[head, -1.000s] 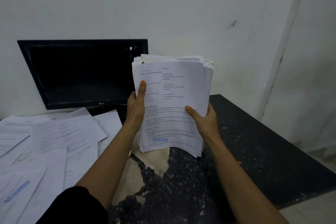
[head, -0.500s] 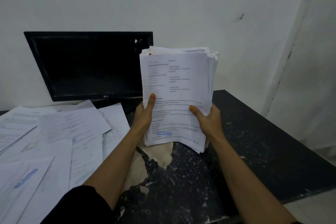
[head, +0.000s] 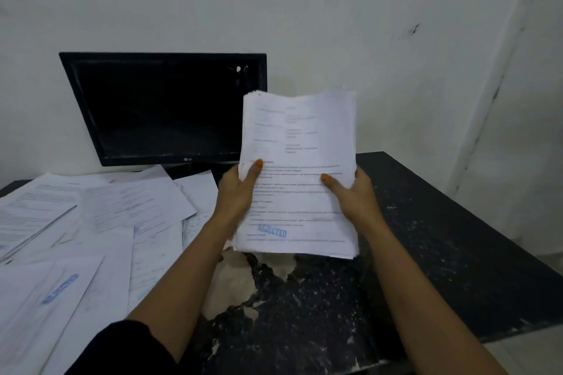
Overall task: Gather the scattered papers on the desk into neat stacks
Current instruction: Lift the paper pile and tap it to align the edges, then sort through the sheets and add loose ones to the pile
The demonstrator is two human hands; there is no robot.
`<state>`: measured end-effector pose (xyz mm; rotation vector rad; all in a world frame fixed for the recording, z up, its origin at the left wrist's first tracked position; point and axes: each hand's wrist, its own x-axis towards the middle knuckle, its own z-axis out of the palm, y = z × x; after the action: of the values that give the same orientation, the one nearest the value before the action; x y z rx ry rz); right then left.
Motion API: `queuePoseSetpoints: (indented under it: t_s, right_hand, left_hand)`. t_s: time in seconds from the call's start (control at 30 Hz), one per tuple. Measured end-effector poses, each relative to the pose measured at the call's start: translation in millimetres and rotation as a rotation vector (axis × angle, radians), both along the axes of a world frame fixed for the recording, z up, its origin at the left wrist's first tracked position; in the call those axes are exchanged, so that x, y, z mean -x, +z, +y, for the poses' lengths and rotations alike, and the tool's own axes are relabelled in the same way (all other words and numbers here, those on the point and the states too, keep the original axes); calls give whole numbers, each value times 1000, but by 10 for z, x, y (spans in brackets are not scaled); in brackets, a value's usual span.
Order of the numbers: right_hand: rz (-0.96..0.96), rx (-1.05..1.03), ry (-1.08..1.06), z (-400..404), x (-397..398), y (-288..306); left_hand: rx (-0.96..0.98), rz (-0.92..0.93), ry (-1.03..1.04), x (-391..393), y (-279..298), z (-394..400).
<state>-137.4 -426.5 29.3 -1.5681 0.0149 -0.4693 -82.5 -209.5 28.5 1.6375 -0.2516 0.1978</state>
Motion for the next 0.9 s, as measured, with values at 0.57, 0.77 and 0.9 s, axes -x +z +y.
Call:
queuePoseSetpoints:
  t_s: [0.57, 0.77, 0.9]
  right_hand:
    - [589, 333, -85, -4, -5, -556]
    - [620, 507, -83, 9, 20, -460]
    - [674, 666, -99, -13, -90, -379]
  left_hand:
    - [-428, 331, -95, 231, -560, 172]
    - [-460, 303, -109, 308, -480, 180]
    - [-667, 217, 56, 422, -431, 362]
